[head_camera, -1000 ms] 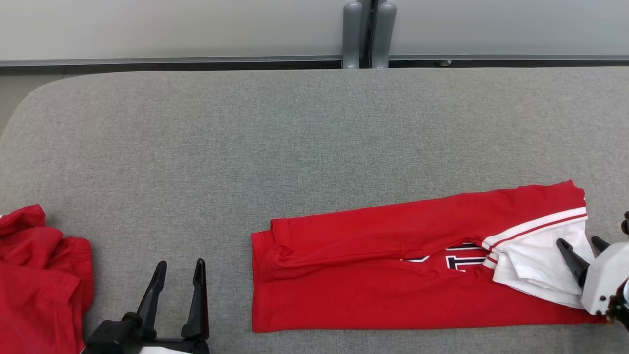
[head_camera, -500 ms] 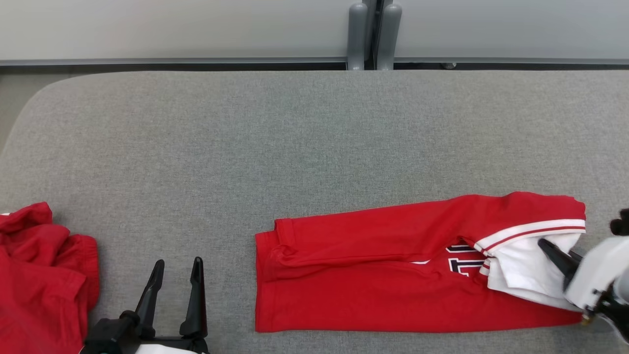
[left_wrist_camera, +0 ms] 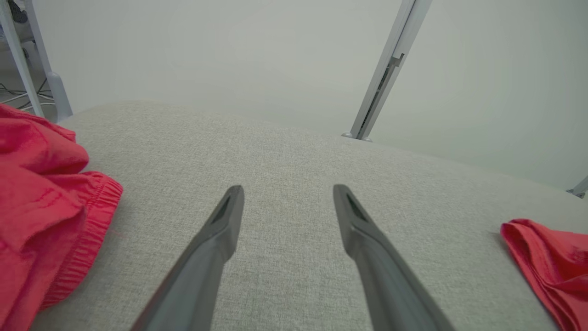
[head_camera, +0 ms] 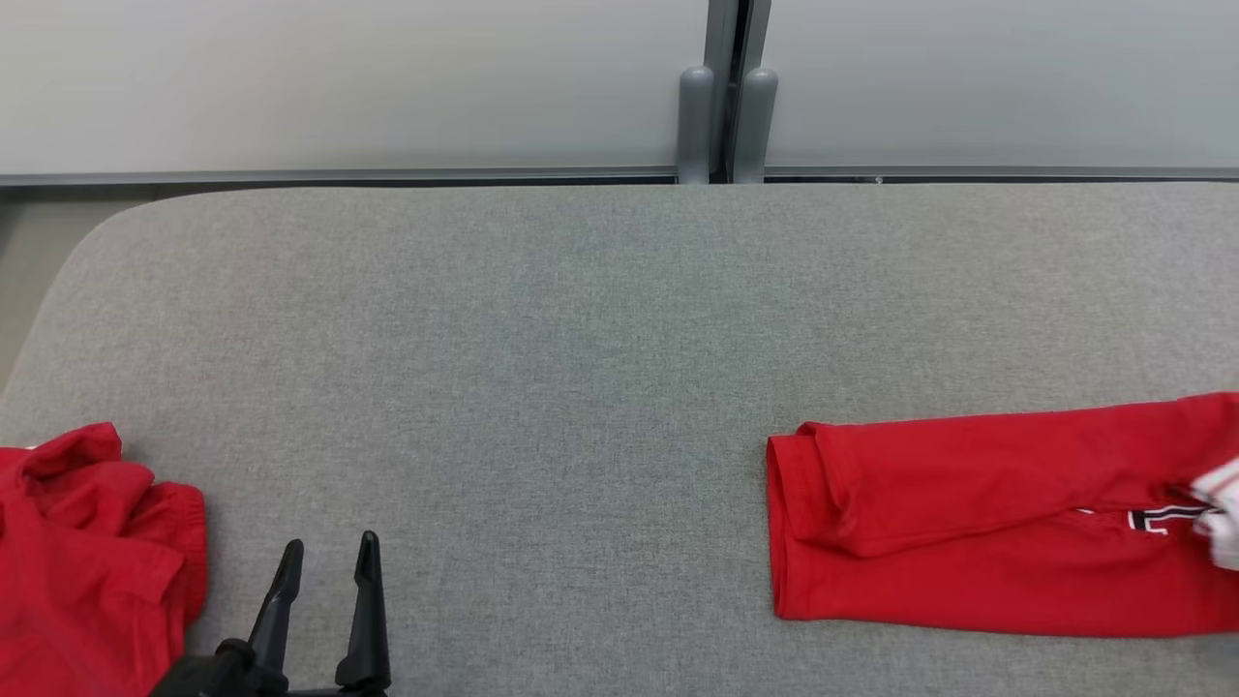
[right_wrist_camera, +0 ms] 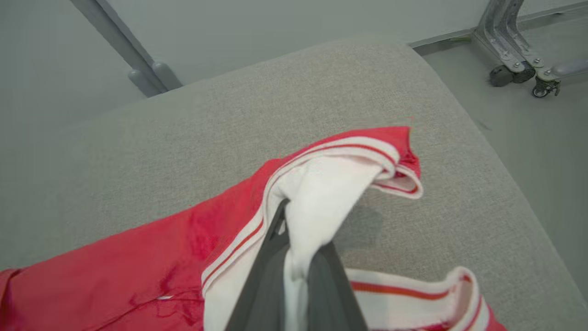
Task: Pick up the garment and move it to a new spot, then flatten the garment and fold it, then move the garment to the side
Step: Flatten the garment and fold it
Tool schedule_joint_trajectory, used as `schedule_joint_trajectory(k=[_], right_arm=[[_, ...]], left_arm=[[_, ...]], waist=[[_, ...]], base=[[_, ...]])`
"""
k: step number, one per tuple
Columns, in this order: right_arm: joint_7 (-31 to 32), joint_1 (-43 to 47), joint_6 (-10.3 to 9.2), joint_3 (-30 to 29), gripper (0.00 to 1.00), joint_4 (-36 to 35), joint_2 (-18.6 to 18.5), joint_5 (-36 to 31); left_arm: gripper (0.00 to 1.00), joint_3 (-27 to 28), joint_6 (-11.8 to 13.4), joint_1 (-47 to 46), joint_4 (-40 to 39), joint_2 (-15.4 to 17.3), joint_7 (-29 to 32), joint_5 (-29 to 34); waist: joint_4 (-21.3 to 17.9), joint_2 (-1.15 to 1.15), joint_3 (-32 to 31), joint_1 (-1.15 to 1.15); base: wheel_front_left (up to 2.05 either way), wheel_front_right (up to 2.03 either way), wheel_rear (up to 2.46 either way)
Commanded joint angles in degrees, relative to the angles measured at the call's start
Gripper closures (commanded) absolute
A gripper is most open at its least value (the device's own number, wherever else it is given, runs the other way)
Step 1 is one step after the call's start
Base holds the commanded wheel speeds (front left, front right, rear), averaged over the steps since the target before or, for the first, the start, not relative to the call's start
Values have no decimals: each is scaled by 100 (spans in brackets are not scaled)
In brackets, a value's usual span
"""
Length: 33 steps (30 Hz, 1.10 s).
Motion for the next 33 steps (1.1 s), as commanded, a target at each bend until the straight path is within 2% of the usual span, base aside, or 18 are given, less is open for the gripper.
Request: schedule_joint_trajectory(k=[1,6,8,10,16,19,23,33], right_arm=[[48,98,13,81,100,-353,32,37],[120,391,12,545,100,-2055,510,288],[203,452,11,912,100,-2501,778,128],[194,360,12,1257,100,-2679,1217,-66],[-120,-78,12,1979,100,-2041,2706,-556],[-386,-236,12,2117,100,-1580,3156,-706],[-697,-376,12,2153,100,-1151,3369,-834],[-1140,-726,12,2180,100,-375,3605,-1154]], left_arm=[[0,46,34,64,-35,18,-25,-33],[0,37,51,153,-64,16,-25,-82],[0,-17,34,172,-52,16,-25,-81],[0,-48,30,147,-48,19,-25,-99],[0,-203,99,24,-32,17,-25,-103],[0,-321,103,-14,-4,21,-26,-107],[0,-358,143,55,10,18,-25,-152],[0,-539,209,141,14,19,-25,-207]], waist=[[-47,0,-58,0],[-189,0,-156,0],[-253,0,-163,0],[-310,0,-155,0],[-338,0,-178,0],[-250,0,-207,0],[-146,0,-249,0],[-61,0,-293,0]], base=[[0,0,0],[0,0,0],[0,0,0],[0,0,0],[0,0,0],[0,0,0],[0,0,0],[0,0,0]])
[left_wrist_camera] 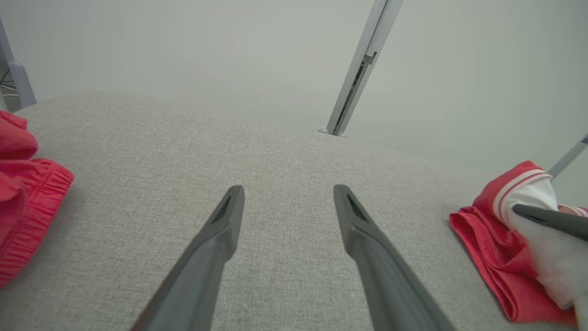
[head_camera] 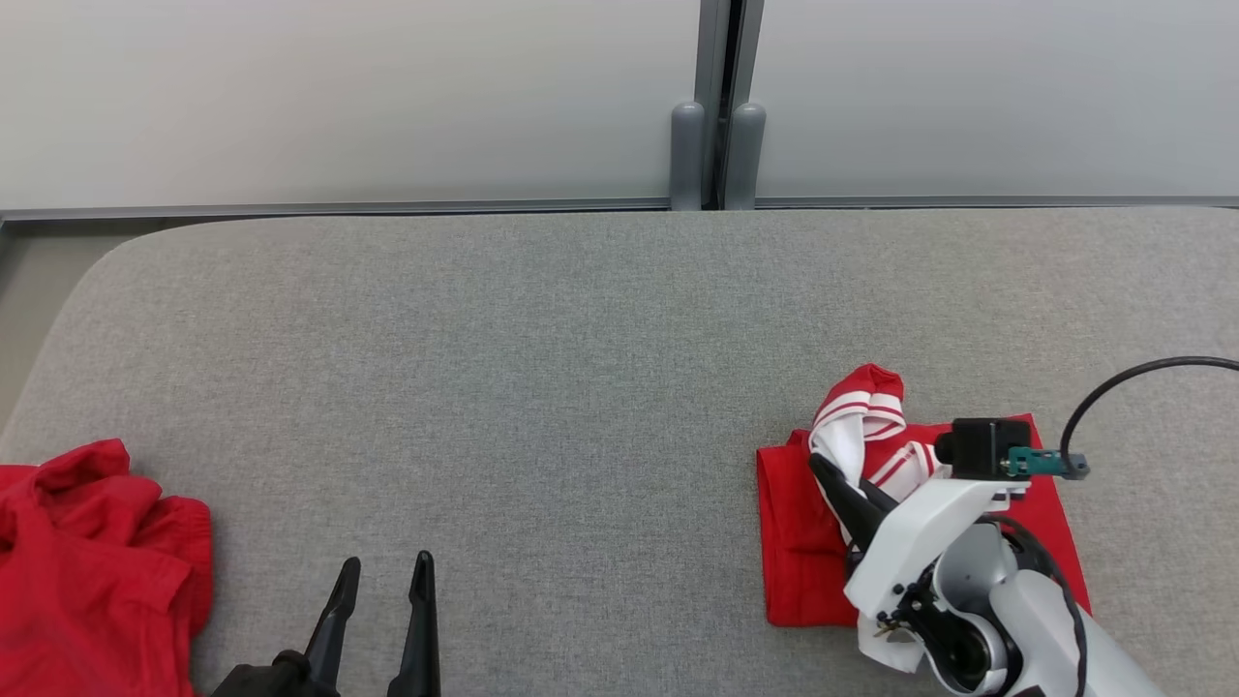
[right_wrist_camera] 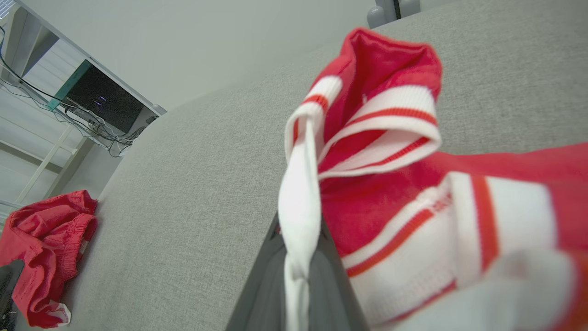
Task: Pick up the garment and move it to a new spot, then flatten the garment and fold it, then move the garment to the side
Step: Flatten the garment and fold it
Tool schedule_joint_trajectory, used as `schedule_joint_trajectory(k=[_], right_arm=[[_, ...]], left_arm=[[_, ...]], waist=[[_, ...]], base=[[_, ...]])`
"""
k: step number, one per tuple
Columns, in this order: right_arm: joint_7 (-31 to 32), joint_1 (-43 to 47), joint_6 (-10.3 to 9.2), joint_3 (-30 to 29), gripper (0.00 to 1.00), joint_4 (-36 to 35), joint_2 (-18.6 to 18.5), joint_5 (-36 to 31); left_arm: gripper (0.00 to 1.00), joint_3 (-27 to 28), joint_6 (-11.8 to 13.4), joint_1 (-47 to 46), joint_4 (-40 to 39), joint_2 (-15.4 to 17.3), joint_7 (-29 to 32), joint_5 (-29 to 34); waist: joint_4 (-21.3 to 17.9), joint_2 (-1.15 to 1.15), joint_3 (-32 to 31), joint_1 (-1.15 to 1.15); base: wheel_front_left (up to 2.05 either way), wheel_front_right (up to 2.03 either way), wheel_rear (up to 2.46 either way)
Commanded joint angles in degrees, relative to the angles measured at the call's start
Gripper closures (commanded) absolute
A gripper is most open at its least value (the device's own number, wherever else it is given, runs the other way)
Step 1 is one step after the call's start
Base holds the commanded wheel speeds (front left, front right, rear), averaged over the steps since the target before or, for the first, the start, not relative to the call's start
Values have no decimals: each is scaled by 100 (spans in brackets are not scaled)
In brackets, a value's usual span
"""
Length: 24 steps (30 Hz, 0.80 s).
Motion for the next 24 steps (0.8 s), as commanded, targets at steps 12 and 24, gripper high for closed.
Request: schedule_joint_trajectory(k=[12,24], right_arm=[[-711,438,10,401,0,-1276,-263,-288],[-1911,1944,11,-1704,0,-2057,-715,-1793]], left_arm=[[0,91,48,129,3,22,-24,-56],[0,235,100,324,-41,23,-17,-160]], waist=[[26,0,-104,0],[-134,0,-457,0]], base=[[0,0,0],[0,0,0]])
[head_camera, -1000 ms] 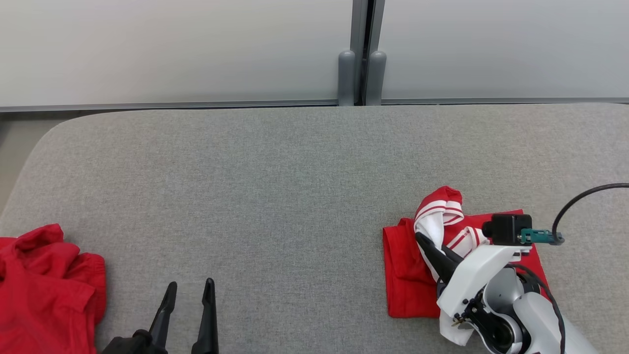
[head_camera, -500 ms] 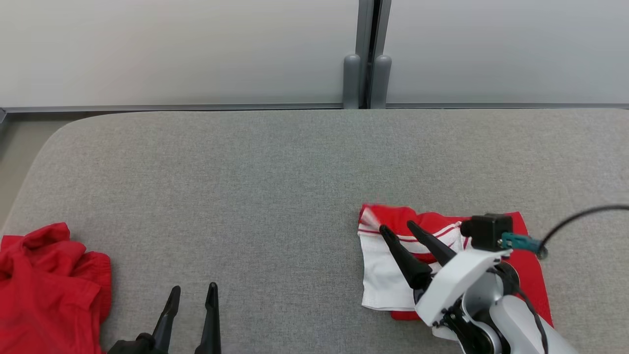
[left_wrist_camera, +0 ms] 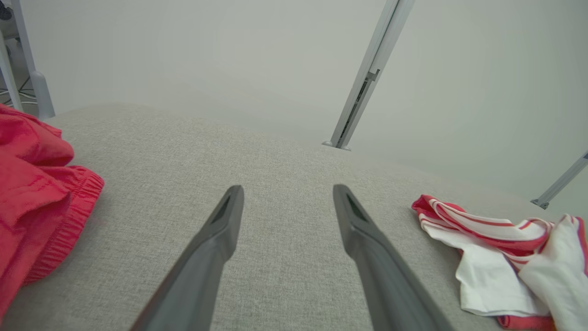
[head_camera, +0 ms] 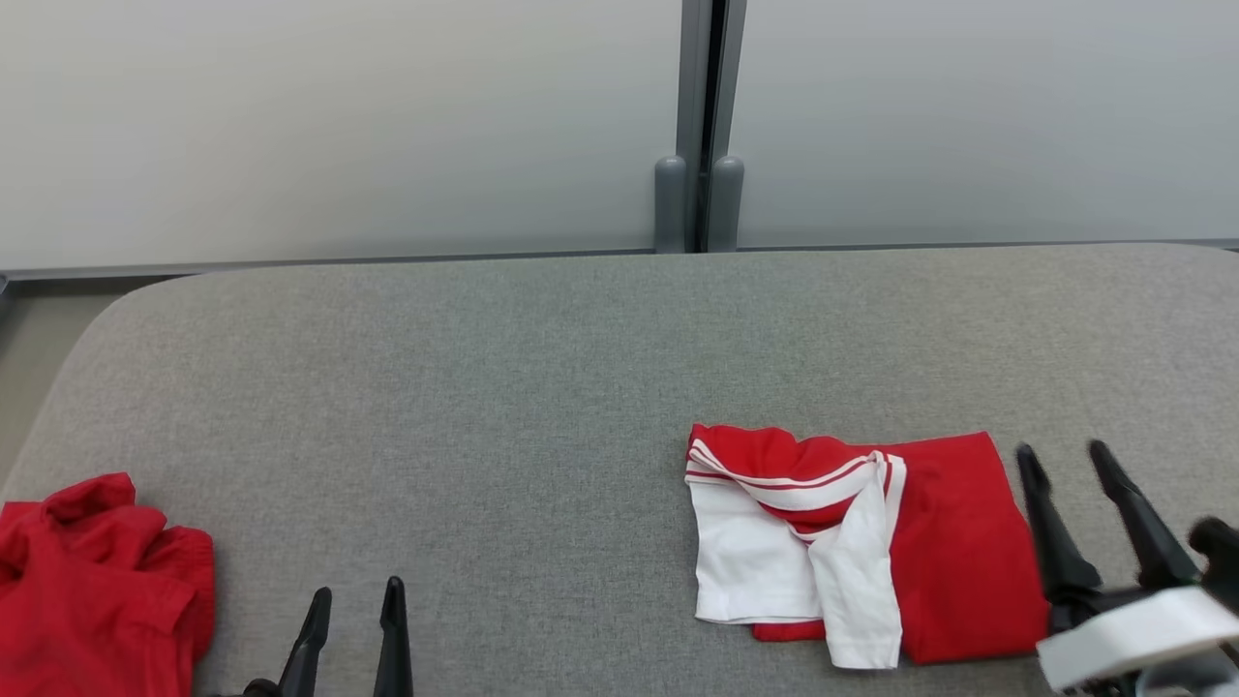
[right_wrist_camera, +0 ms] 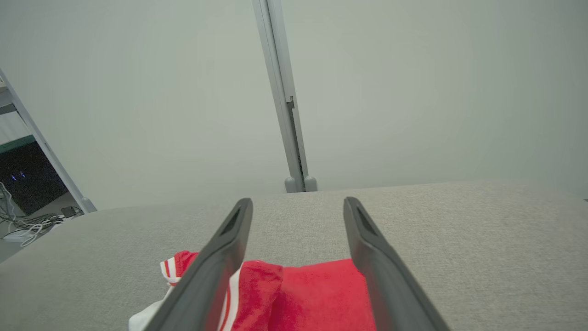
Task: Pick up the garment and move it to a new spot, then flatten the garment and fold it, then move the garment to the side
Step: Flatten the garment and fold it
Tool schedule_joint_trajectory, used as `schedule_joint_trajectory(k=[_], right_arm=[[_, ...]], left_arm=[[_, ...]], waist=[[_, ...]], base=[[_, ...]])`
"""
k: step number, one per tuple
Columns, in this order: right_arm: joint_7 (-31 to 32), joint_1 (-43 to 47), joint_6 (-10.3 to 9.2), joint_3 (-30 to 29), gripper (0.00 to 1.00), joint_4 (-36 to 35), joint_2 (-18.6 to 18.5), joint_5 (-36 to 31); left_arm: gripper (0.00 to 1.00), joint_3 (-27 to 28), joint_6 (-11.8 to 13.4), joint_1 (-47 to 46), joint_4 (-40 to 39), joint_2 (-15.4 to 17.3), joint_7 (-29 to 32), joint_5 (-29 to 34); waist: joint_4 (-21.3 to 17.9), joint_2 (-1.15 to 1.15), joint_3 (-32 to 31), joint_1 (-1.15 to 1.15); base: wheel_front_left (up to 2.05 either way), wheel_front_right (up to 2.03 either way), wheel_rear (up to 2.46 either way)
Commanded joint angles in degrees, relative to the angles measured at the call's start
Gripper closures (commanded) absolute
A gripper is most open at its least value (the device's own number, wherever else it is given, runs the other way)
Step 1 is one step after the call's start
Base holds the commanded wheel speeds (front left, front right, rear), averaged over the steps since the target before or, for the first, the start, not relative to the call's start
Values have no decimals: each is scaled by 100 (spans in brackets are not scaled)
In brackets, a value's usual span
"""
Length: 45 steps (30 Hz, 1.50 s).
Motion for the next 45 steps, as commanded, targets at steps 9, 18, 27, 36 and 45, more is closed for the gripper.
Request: schedule_joint_trajectory(k=[9,18,27,36,45], right_arm=[[-457,453,11,-1138,0,850,370,-1881],[-453,899,5,-1517,0,531,796,-2310],[-454,903,5,-1544,0,539,873,-2329],[-454,267,5,-1301,100,929,610,-2230],[-454,-1142,5,-707,100,2754,668,-2477]], left_arm=[[0,451,-40,155,24,23,-7,313],[0,780,-234,336,120,24,-7,738],[0,782,-204,381,17,22,-7,685],[0,663,-182,190,-73,22,-7,705],[0,473,-222,-141,-176,23,-7,667]], waist=[[-136,0,-212,0],[-59,0,-344,0],[-3,0,-354,0],[84,0,-95,0],[265,0,397,0]], base=[[0,0,0],[0,0,0],[0,0,0],[0,0,0],[0,0,0]])
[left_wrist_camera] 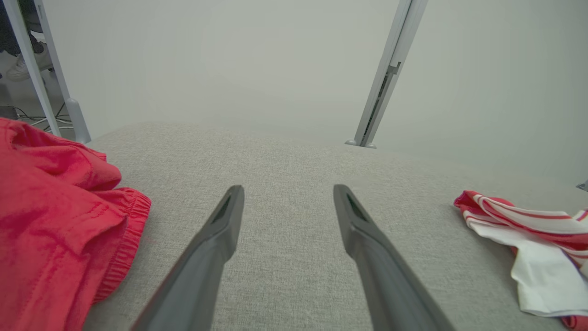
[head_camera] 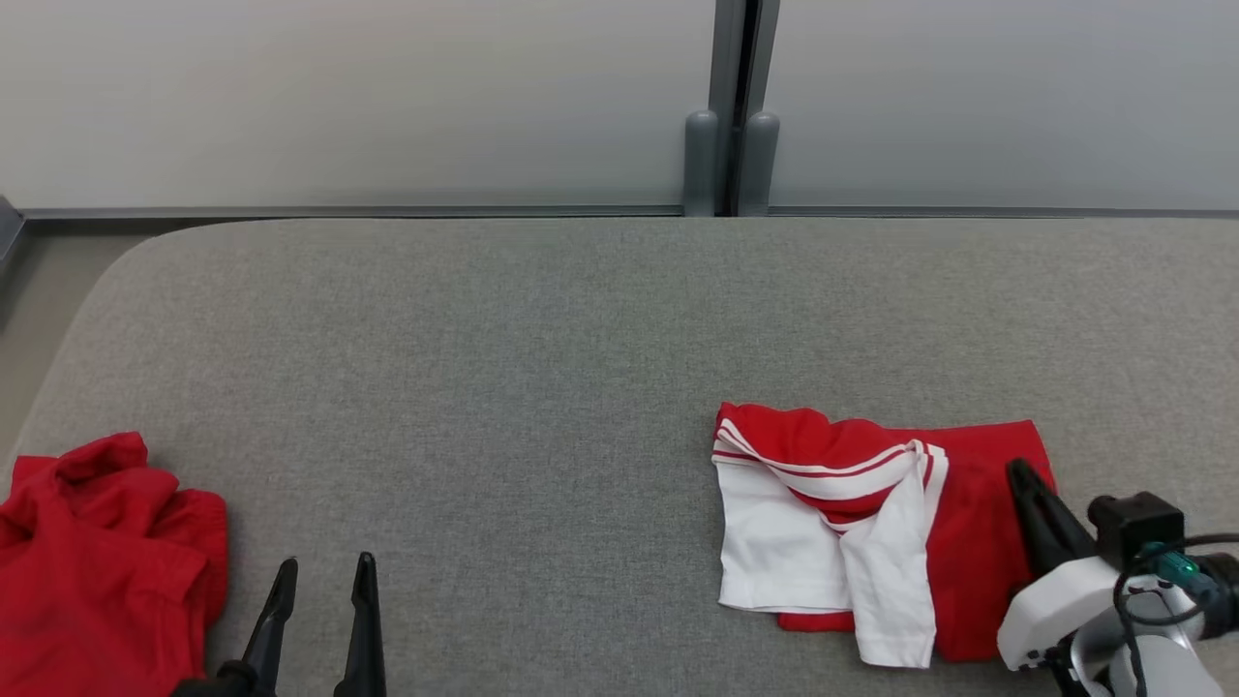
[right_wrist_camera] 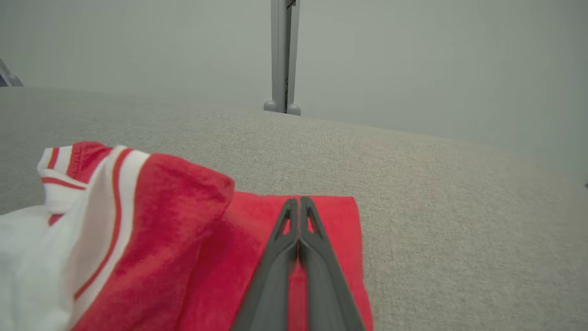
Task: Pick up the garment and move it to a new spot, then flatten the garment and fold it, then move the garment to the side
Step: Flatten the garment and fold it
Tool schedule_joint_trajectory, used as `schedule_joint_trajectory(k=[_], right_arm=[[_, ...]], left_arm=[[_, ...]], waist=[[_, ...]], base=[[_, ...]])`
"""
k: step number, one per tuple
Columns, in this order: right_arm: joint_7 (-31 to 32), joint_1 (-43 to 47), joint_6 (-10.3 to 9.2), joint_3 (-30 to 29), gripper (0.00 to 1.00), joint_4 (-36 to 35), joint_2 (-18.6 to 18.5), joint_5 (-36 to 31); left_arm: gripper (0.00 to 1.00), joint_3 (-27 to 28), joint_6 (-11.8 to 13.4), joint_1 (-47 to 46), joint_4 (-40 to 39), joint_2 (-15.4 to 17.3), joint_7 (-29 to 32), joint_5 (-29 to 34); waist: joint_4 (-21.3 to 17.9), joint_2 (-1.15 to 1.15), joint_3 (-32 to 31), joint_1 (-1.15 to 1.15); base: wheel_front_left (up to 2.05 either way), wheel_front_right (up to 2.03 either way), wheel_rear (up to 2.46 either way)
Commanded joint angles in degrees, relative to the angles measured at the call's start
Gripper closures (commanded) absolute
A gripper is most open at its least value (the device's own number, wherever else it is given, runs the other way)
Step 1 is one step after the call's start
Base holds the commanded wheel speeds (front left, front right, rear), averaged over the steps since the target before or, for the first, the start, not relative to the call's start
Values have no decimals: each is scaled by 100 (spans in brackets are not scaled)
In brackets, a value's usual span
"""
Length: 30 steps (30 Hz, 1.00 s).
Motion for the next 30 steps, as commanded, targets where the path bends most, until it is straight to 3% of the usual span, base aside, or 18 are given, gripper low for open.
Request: schedule_joint_trajectory(k=[1,6,12,23,27,30], right_arm=[[-27,-183,-1,73,100,237,31,-9],[-28,-534,-1,276,100,816,79,128],[-27,-371,-1,741,100,535,94,412],[-28,78,-1,2356,100,-238,-139,959],[-28,1,-1,3260,100,-27,-303,1181],[-28,-135,-1,3617,100,117,-295,1293]], left_arm=[[0,1,-20,-112,-13,21,-6,11],[0,0,-11,-167,13,22,-6,50],[0,-5,17,-182,33,22,-6,24],[0,9,81,-107,19,22,-6,-46],[0,35,92,-83,17,21,-6,-81],[0,29,90,-68,27,22,-6,-100]], waist=[[80,0,107,0],[174,0,180,0],[256,0,155,0],[250,0,74,0],[146,0,30,0],[73,0,3,0]], base=[[0,0,0],[0,0,0],[0,0,0],[0,0,0],[0,0,0],[0,0,0]])
